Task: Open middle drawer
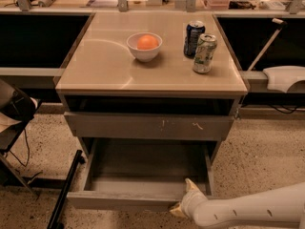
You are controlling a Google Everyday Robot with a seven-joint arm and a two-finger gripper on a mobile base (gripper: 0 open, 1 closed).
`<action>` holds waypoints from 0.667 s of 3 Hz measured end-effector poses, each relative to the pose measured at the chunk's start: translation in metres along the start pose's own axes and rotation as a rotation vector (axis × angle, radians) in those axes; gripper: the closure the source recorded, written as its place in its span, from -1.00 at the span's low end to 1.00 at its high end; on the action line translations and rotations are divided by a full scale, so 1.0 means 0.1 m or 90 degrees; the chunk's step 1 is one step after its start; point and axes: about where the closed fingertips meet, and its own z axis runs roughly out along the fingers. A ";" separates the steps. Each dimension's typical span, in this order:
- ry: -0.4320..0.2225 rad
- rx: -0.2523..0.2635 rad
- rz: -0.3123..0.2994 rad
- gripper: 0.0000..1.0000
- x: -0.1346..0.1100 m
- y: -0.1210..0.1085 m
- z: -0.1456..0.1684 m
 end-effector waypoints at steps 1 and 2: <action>0.000 0.000 0.000 0.62 0.00 0.00 0.00; 0.000 0.000 0.000 0.16 0.00 0.00 0.00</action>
Offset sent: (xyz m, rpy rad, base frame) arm 0.0000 0.0000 0.0000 0.0000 0.0000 0.0000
